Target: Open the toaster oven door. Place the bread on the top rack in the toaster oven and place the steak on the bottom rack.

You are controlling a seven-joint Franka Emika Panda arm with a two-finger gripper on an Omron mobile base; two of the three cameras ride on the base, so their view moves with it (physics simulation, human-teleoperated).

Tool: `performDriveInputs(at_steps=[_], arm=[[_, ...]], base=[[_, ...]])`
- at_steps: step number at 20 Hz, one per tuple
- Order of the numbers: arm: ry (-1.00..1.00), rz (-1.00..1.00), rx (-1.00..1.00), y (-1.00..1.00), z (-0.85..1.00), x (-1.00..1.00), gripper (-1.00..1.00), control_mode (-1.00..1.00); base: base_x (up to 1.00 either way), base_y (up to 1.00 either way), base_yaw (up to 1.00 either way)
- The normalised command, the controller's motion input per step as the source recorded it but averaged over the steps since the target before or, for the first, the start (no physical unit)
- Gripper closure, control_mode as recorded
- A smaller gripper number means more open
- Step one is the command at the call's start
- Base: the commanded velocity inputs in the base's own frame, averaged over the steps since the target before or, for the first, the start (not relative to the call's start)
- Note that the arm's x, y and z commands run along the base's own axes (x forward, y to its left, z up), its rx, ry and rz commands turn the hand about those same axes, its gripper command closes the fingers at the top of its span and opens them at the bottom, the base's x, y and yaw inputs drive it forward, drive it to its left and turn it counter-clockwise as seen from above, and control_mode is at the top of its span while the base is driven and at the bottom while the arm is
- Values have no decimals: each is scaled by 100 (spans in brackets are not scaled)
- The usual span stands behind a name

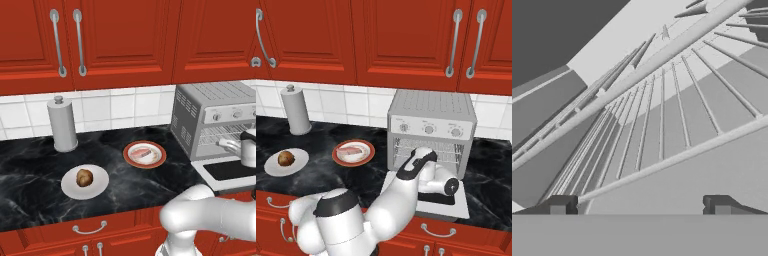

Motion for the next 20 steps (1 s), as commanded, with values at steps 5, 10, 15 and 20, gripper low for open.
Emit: performDriveInputs(at_steps=[5,10,15,20], arm=[[2,0,0,-19,-9,17,-100,-100],[0,0,2,-11,-12,17,-100,-100],[0,0,4,-1,-13,11,-100,-100],[0,0,2,0,-3,12,-100,-100]], base=[[0,0,0],[0,0,0],[0,0,0],[0,0,0]])
